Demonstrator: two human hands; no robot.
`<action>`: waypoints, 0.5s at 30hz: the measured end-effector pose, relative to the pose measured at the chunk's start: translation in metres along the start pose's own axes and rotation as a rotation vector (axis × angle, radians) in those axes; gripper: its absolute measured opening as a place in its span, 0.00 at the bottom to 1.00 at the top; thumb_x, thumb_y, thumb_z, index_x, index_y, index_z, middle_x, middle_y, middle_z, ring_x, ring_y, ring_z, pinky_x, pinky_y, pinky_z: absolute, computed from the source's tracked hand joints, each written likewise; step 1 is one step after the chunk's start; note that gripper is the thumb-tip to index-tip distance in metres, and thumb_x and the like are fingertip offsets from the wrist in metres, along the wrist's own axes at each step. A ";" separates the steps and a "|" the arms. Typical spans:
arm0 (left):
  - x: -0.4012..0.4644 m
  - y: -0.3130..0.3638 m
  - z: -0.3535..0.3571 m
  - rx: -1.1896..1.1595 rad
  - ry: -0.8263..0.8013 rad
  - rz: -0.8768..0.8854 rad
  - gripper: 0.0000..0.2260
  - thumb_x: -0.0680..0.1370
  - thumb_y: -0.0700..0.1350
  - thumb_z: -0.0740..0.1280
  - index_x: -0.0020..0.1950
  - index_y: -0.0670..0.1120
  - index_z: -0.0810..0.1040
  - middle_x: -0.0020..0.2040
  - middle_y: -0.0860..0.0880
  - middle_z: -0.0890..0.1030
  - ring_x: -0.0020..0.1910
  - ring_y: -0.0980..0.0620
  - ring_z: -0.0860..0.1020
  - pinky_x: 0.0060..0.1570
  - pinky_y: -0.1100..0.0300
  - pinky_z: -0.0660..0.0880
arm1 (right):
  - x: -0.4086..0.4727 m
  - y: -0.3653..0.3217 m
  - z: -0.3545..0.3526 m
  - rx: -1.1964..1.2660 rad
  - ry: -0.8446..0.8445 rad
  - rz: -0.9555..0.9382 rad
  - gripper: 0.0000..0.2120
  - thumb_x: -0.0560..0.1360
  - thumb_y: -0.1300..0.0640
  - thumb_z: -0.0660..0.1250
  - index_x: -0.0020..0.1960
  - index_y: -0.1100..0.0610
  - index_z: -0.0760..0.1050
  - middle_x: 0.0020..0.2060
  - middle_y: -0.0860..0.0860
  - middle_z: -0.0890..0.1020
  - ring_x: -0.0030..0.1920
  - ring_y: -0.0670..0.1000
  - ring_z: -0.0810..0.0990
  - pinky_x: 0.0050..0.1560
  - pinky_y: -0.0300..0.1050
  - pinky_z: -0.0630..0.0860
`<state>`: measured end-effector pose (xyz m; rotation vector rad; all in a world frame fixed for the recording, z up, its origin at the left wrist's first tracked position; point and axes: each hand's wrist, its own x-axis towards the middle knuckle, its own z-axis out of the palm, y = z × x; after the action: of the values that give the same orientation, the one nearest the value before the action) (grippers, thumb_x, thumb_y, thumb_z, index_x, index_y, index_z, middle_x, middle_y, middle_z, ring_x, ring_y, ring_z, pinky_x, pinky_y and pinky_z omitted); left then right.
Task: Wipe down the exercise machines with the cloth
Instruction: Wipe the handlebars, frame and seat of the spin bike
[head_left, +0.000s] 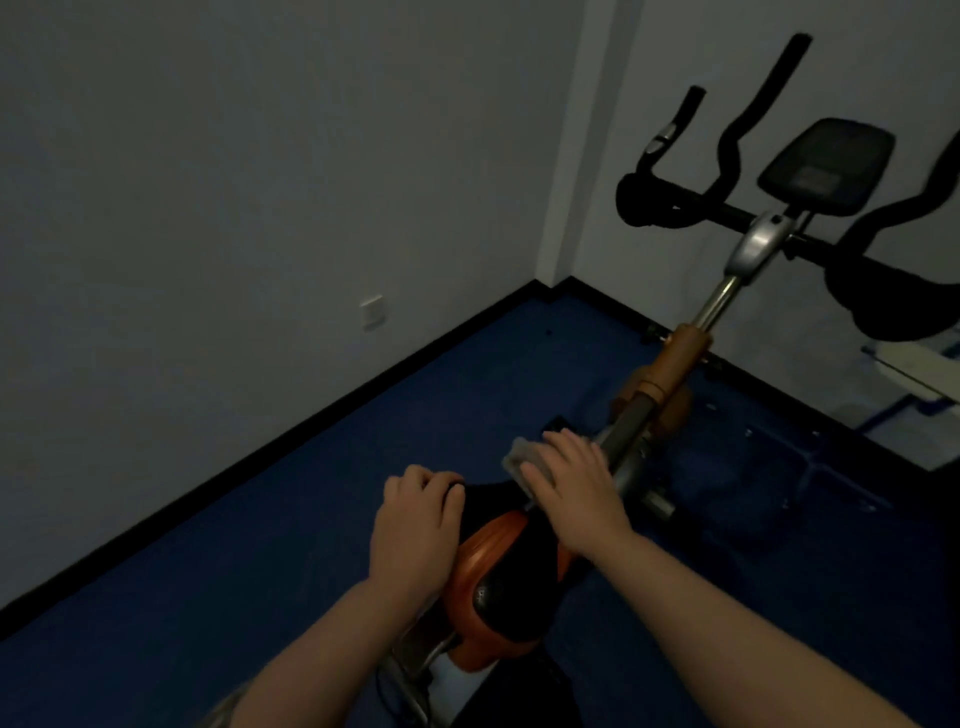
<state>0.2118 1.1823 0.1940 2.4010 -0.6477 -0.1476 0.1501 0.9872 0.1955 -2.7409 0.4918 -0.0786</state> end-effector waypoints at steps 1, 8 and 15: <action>0.003 -0.001 0.001 -0.035 -0.016 0.003 0.14 0.83 0.52 0.55 0.62 0.53 0.76 0.53 0.55 0.70 0.53 0.57 0.65 0.51 0.61 0.67 | 0.001 -0.006 0.001 0.000 0.018 0.094 0.32 0.78 0.36 0.42 0.73 0.52 0.66 0.75 0.51 0.63 0.76 0.51 0.53 0.76 0.50 0.45; 0.007 -0.013 0.006 -0.302 -0.075 0.046 0.13 0.82 0.48 0.57 0.63 0.50 0.77 0.57 0.56 0.77 0.57 0.59 0.74 0.55 0.63 0.68 | -0.037 -0.035 0.012 0.063 -0.003 0.024 0.25 0.82 0.40 0.46 0.78 0.44 0.52 0.78 0.45 0.50 0.77 0.45 0.42 0.75 0.45 0.36; 0.005 -0.014 0.001 -0.444 -0.108 0.061 0.16 0.82 0.54 0.52 0.59 0.53 0.78 0.54 0.58 0.79 0.54 0.62 0.75 0.56 0.65 0.69 | -0.043 -0.072 0.022 0.044 0.049 0.257 0.28 0.80 0.39 0.42 0.78 0.45 0.50 0.78 0.47 0.47 0.77 0.48 0.41 0.77 0.50 0.39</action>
<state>0.2219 1.1890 0.1852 1.9547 -0.6581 -0.3580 0.1354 1.0722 0.2009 -2.6140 0.8411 -0.0904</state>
